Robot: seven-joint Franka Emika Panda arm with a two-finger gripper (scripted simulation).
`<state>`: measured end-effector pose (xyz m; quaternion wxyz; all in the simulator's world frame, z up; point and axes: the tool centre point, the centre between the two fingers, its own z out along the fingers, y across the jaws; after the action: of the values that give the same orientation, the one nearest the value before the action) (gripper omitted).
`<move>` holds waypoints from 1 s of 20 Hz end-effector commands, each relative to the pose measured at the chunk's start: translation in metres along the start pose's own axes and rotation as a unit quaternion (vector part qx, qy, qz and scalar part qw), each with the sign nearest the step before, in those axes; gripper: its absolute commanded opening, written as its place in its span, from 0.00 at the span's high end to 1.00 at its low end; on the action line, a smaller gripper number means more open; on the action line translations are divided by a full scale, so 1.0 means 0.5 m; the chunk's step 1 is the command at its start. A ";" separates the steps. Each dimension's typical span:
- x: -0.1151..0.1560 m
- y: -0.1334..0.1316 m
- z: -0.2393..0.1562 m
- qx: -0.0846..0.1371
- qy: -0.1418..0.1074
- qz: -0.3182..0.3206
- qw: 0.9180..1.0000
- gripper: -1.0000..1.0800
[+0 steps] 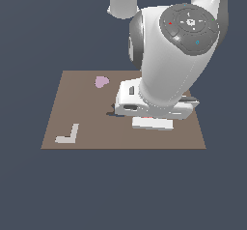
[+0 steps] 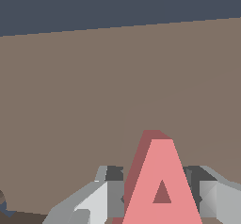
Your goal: Insert a designated object into the corresponding slot on a board.
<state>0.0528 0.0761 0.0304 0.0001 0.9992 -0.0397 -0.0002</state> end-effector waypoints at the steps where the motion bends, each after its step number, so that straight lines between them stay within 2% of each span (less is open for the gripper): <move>1: -0.004 0.005 -0.001 0.000 0.000 -0.016 1.000 1.00; 7: -0.017 0.021 -0.003 0.000 0.000 -0.074 0.997 1.00; 12: -0.030 0.042 -0.005 0.000 0.000 -0.140 0.990 1.00; 16: -0.039 0.064 -0.007 0.000 0.000 -0.203 0.979 1.00; 20: -0.046 0.090 -0.010 0.000 0.000 -0.273 0.962 1.00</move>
<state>0.0281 0.0382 0.0347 0.0003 0.9782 0.2076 -0.0003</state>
